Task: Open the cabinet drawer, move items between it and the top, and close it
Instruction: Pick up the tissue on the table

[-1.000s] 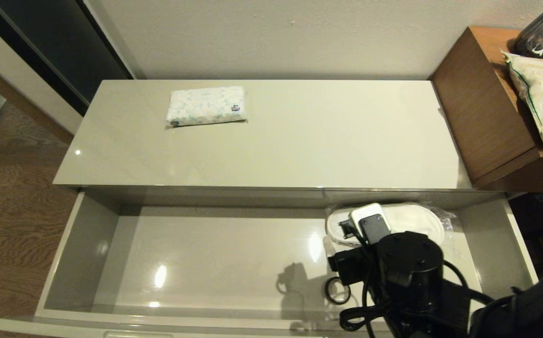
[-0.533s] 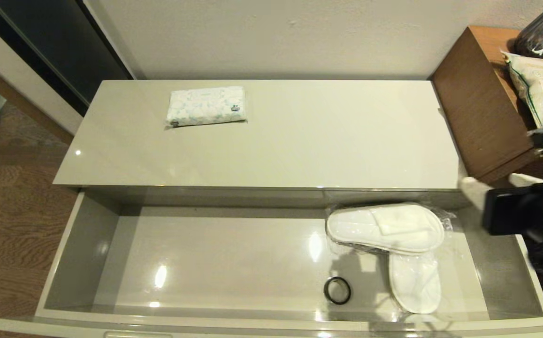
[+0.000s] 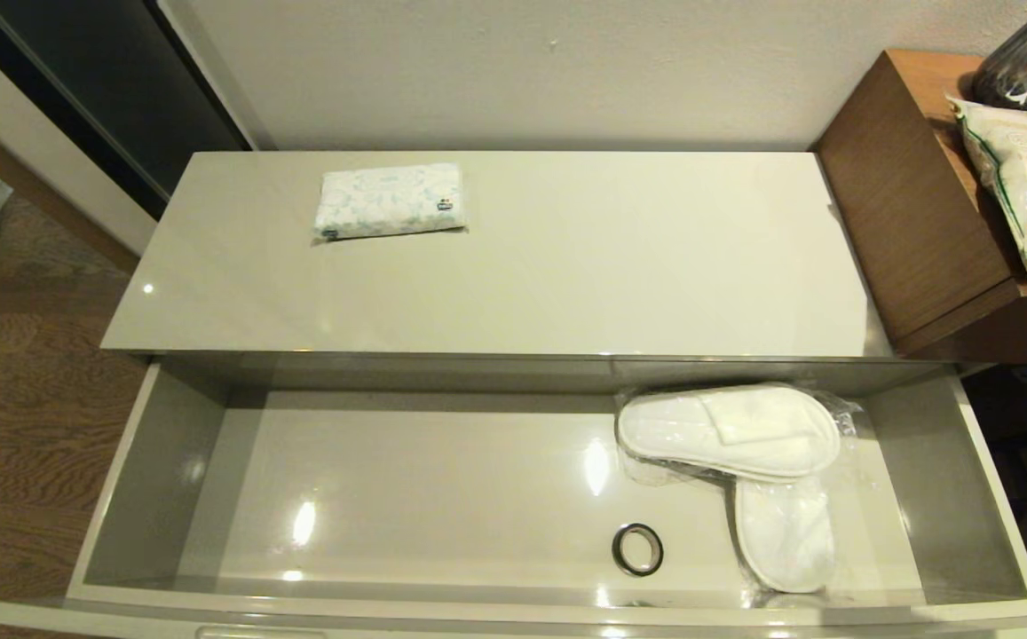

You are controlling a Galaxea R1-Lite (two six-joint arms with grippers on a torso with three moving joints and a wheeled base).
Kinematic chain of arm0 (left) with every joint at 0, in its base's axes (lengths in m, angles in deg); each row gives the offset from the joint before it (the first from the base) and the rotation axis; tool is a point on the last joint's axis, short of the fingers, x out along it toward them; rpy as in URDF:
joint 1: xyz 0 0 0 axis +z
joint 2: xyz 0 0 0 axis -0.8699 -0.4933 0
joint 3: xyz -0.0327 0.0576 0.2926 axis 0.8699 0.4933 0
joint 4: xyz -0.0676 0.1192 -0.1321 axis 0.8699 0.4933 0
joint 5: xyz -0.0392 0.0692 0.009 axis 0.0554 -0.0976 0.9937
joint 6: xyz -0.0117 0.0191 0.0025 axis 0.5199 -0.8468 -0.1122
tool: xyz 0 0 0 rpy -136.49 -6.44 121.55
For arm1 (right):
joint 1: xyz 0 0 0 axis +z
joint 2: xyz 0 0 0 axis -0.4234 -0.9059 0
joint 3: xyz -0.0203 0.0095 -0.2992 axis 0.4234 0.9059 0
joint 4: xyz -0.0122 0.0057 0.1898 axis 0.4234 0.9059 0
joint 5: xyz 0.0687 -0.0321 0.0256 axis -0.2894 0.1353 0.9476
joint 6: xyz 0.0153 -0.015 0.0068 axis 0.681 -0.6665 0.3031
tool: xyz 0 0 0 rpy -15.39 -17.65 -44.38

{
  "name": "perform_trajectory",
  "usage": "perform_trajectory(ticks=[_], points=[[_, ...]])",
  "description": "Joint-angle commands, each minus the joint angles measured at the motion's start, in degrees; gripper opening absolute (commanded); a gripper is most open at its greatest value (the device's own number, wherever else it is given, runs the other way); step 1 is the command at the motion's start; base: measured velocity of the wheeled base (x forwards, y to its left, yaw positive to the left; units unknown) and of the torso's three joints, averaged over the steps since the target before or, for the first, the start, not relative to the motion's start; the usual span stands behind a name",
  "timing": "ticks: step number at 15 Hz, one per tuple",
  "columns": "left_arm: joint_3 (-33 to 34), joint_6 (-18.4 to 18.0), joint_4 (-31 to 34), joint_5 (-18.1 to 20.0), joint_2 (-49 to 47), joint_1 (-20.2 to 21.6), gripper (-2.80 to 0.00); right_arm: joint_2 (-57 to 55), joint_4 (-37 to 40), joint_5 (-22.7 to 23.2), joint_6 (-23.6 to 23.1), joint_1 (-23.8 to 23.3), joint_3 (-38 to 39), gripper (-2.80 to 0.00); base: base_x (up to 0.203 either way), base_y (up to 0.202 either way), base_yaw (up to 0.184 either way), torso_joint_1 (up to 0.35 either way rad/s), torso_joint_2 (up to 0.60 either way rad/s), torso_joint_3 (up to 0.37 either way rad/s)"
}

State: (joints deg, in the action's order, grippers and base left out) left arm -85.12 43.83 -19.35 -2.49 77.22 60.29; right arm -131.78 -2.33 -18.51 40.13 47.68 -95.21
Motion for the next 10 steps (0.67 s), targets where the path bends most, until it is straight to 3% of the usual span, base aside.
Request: perform_trajectory(ticks=[1, 3, 7, 10], points=[[-0.05, -0.01, 0.05, -0.02, 0.02, -0.02, -2.80, 2.47, 31.65, 4.85, 5.15, -3.90, -13.79, -2.80, 0.000, 0.000, 0.000, 0.000, 0.00, 0.000], [-0.05, -0.01, 0.05, -0.02, 0.02, -0.02, -2.80, 9.24, 37.67, 15.47, 5.70, -10.72, -16.02, -2.80, 0.000, 0.000, 0.000, 0.000, 0.00, 0.000], [-0.05, -0.01, 0.05, -0.02, 0.02, -0.07, -2.80, 23.33, 37.88, 26.57, 0.13, -23.59, -6.27, -2.80, 0.000, 0.000, 0.000, 0.000, 0.00, 0.000], [-0.05, -0.01, 0.05, -0.02, 0.02, -0.06, -2.80, 35.87, 36.64, 30.05, -6.31, -24.12, 4.06, -2.80, 0.000, 0.000, 0.000, 0.000, 0.00, 0.000]])
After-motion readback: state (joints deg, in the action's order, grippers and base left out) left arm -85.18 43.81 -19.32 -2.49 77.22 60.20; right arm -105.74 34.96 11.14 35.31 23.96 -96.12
